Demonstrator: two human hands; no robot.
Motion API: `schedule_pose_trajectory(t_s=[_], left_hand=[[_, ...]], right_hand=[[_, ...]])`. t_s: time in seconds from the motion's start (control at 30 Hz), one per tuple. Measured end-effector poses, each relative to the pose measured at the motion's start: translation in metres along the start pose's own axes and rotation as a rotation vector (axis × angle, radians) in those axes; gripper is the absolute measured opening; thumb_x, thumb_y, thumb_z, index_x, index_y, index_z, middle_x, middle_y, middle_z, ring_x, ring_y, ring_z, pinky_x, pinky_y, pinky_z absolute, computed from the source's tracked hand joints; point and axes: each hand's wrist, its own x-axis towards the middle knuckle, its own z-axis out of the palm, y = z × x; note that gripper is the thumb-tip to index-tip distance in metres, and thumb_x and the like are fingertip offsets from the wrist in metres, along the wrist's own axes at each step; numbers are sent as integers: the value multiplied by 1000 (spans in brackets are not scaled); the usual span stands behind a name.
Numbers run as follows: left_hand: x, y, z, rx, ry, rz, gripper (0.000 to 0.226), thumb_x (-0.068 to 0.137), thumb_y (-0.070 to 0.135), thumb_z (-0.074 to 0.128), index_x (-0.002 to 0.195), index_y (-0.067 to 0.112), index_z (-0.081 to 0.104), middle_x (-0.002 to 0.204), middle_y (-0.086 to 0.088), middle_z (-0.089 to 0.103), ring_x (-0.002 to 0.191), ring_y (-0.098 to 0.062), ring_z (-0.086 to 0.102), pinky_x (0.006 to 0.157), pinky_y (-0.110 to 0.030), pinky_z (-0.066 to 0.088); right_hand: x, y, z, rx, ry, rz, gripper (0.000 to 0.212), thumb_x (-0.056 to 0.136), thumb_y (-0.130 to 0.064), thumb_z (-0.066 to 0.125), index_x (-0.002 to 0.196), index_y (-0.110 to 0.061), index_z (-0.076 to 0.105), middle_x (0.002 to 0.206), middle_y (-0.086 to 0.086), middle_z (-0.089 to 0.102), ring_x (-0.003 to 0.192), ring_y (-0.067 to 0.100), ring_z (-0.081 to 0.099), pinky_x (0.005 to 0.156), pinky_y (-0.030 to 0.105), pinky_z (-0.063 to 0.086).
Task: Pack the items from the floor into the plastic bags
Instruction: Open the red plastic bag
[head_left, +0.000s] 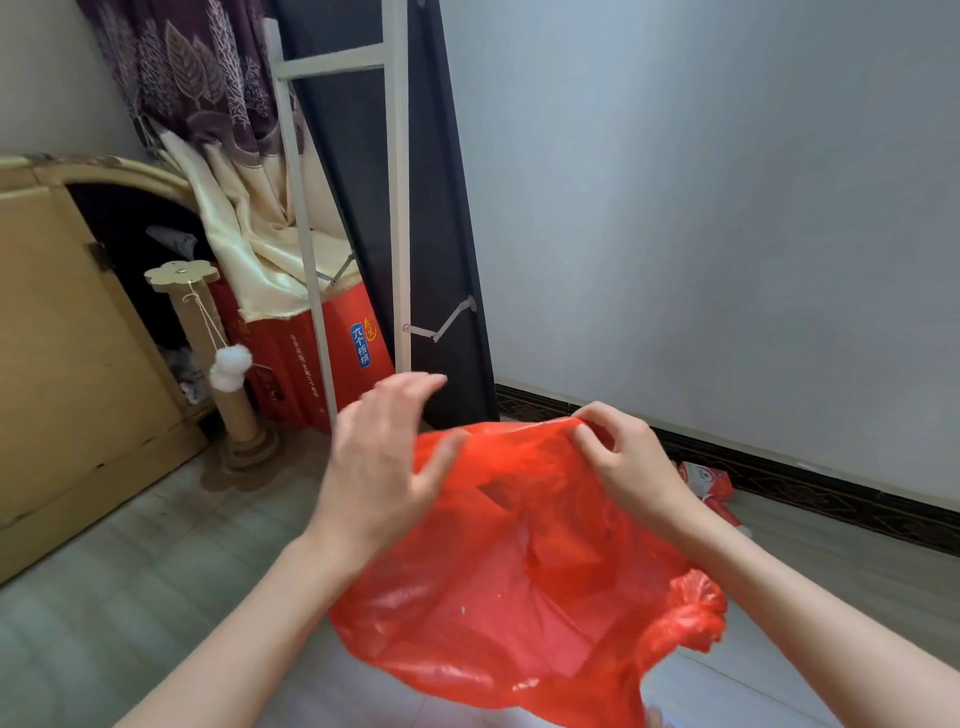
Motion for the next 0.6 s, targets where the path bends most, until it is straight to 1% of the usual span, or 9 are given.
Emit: schedule_pose_trajectory(t_s=[0.07,0.13,0.2,0.23,0.33,0.4,0.47,0.53,0.6], left_hand=[[0,20,10,-2,-114,229,58,85,53,45,131,18,43,129,-2,52,121,-16,46,100,-33,33],[-2,31,22,-54,-249,254,54,86,50,44,129,19,44,122,0,58,112,-17,55,93,-33,39],[-1,34,24,-220,-285,117,40,89,45,42,118,20,51,107,2,65,96,-19,61,81,-35,46],[0,33,25,-290,-259,66,33,89,41,44,110,19,56,98,0,67,88,-19,63,75,-35,46],[1,24,23,-338,-178,-45,22,89,37,52,94,19,64,81,0,69,74,-14,63,69,-31,47],[-1,15,22,-305,-156,-150,23,87,44,51,89,26,65,79,1,70,77,-17,65,71,-34,50],[-1,4,21,-246,-106,-260,23,87,45,51,86,27,66,79,1,71,81,-22,65,74,-39,51],[0,-4,18,-187,-20,-339,20,89,38,55,86,23,68,81,-2,72,84,-26,65,75,-40,51],[1,-3,14,-95,51,-372,22,89,36,54,85,19,68,80,-8,71,83,-33,64,72,-42,51]], right_hand=[[0,-7,3,77,-56,-22,15,91,-8,50,84,-13,63,76,-4,62,74,9,56,70,25,42],[-1,-13,6,159,-95,-21,20,93,-7,46,81,-16,58,73,-6,59,70,3,51,69,21,41],[0,-15,6,185,-107,-2,23,95,-8,43,80,-18,56,74,-7,57,72,5,50,70,22,40],[0,-12,5,166,-121,8,22,95,-9,44,80,-21,55,75,-7,57,74,7,51,73,24,40],[-3,-2,0,103,-221,63,15,91,-19,54,82,-31,54,85,-5,63,82,11,58,79,27,45],[-5,5,-6,60,-253,76,15,87,-19,60,84,-33,56,90,-6,66,88,10,61,83,25,47],[-4,10,-10,-26,-186,61,14,84,-14,63,87,-27,62,91,-7,67,88,9,61,85,19,46],[-1,12,-14,-95,-95,85,12,84,-12,63,93,-18,67,94,-2,69,87,8,59,78,9,40],[0,12,-15,-152,-88,101,15,85,-15,62,98,-15,67,100,-1,69,91,9,59,73,7,35]])
